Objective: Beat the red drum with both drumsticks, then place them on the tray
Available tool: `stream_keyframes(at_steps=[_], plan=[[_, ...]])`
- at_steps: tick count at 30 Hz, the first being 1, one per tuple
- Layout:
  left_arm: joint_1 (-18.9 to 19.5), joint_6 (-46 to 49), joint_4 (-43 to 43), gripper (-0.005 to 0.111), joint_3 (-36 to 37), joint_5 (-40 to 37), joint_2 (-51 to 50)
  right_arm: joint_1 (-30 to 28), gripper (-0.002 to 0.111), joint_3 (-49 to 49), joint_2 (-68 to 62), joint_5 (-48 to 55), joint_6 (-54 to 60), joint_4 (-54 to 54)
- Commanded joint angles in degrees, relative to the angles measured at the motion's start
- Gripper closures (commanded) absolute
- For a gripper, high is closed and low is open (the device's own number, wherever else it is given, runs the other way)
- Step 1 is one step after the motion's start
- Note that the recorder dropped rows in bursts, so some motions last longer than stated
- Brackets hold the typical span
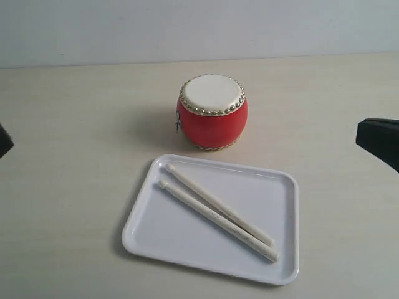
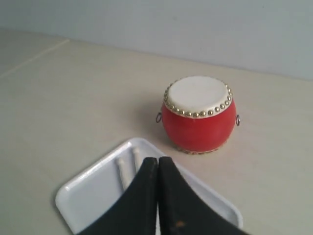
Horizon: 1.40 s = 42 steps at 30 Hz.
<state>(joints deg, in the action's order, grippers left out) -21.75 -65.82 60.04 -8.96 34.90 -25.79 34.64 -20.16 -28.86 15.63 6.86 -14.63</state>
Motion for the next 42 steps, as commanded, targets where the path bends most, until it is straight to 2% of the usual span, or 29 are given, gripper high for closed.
stream_keyframes(at_steps=[1,5,10,13,19,24,33,39,42], plan=[[0.1,-8.6,6.2,0.107,0.5,-6.4,6.9,0.0,0.108,2.2,3.5,-2.1,1.0,-3.4],[0.1,-11.0,7.3,0.107,1.5,-6.4,12.5,0.0,0.108,5.7,4.2,-3.5,1.6,-4.9],[0.1,-14.3,8.3,0.107,1.6,-10.0,18.8,0.0,0.108,9.0,4.2,-5.5,1.6,-4.9],[0.1,-18.9,13.0,0.107,1.6,-13.1,22.0,0.0,0.108,9.2,4.2,-5.9,1.9,-4.9],[0.1,-30.4,26.8,0.107,1.6,-13.4,25.8,0.0,0.108,9.2,4.2,-6.0,2.1,-4.7],[0.1,-31.6,26.3,0.107,1.6,-15.4,25.8,0.0,0.108,9.2,5.6,-5.7,2.4,-4.9],[0.1,-31.5,28.2,0.107,1.6,-16.4,25.8,0.0,0.108,9.2,15.9,-5.9,2.5,-4.9],[0.1,-31.5,28.3,0.107,1.6,-15.5,25.8,0.0,0.108,9.2,17.6,-6.2,-4.6,-5.0],[0.1,-31.5,28.3,0.107,1.6,-15.5,25.8,0.0,0.108,9.2,17.6,-6.3,-4.7,-5.0]])
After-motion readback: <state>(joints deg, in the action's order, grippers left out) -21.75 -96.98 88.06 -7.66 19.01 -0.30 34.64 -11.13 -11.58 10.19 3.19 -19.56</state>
